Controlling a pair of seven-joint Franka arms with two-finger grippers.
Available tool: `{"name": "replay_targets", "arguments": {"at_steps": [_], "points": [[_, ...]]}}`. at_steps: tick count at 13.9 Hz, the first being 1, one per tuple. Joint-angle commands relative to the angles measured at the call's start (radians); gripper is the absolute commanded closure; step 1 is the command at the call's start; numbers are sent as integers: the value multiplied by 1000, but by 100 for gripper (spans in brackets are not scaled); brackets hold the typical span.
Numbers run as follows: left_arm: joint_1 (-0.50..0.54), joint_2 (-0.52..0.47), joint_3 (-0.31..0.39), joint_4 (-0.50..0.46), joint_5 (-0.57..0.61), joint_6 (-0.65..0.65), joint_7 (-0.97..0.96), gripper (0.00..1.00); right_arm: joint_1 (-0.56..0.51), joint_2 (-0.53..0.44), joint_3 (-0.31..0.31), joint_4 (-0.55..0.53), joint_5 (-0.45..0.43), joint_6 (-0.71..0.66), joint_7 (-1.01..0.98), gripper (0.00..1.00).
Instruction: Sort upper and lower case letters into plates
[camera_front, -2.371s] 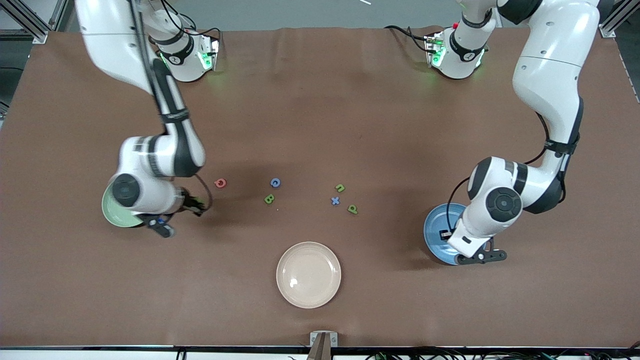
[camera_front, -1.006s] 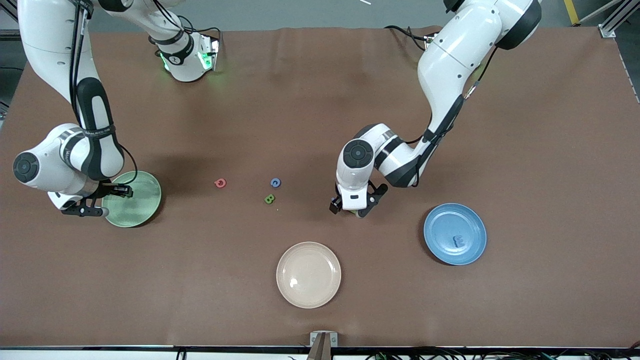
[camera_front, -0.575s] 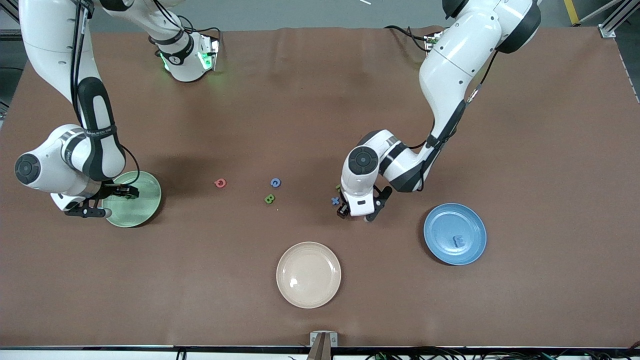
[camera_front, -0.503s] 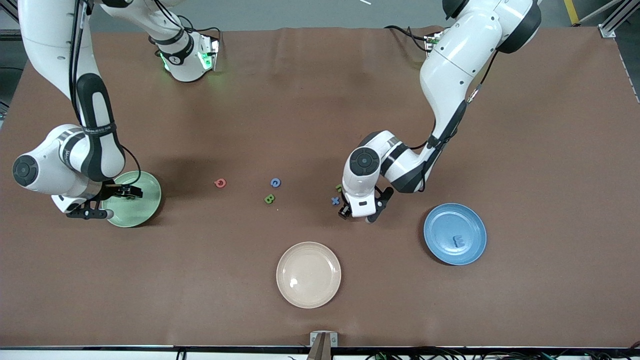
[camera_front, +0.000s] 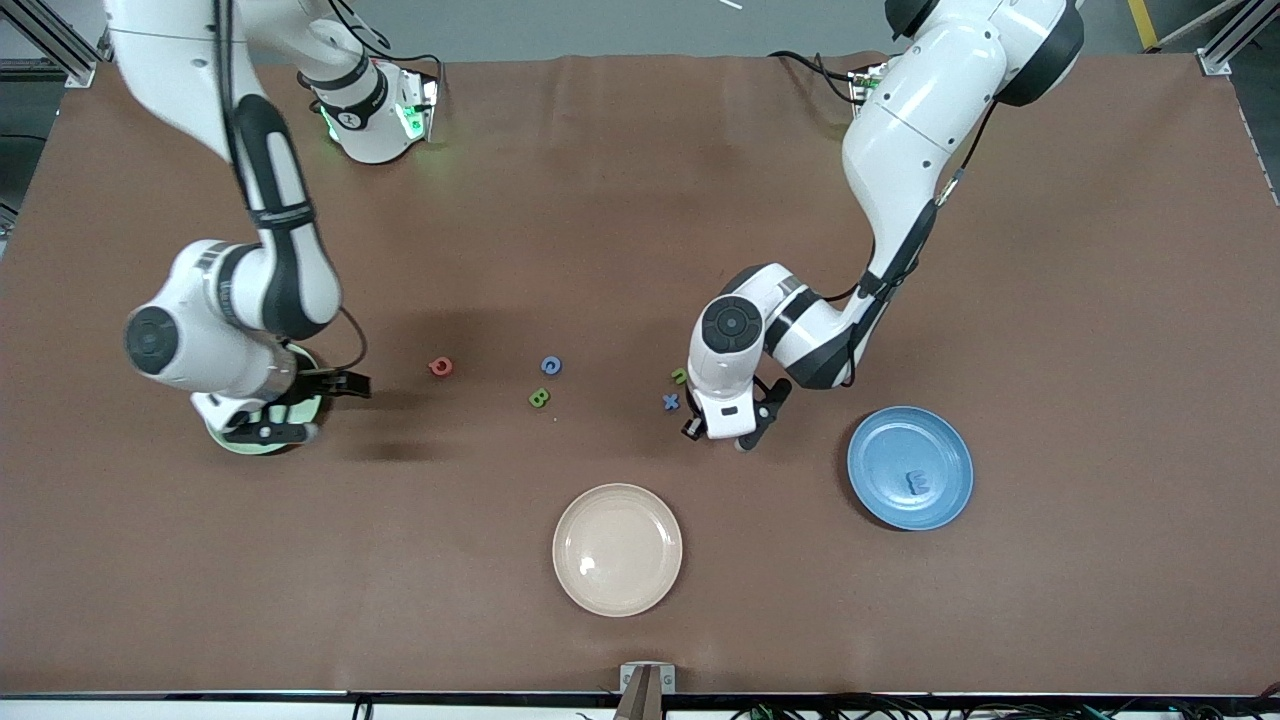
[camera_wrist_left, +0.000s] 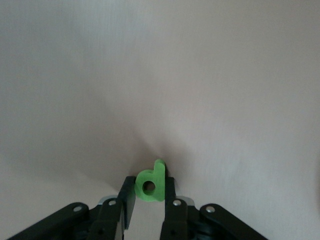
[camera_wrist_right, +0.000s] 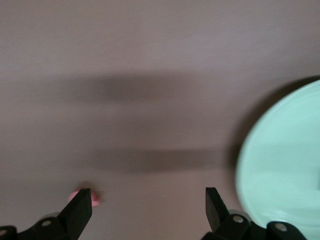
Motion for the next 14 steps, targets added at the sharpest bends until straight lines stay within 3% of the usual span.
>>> {"name": "replay_targets", "arguments": {"at_steps": [1,5,10,11,12,13,14], "points": [[82,-46,14,-3,71,-56,100,100,69,-14,-10,-58,28,64,65,0],[202,-104,13,0,82,-67,355,100,144,6,-8,-138,96,212,78,0],[332,-106,13,-50,82,-81,593,98,215,21,-8,-181,142,262,118,1],[355,-101,13,-63,82,-82,625,91,223,23,-8,-188,142,277,118,7],[366,-94,13,-70,82,-81,622,58,232,30,-8,-193,142,286,117,14],[368,-94,13,-70,79,-81,607,19,240,36,-8,-195,142,285,118,21],[363,-100,10,-70,70,-81,592,0,240,36,-8,-204,142,286,118,25]]}}
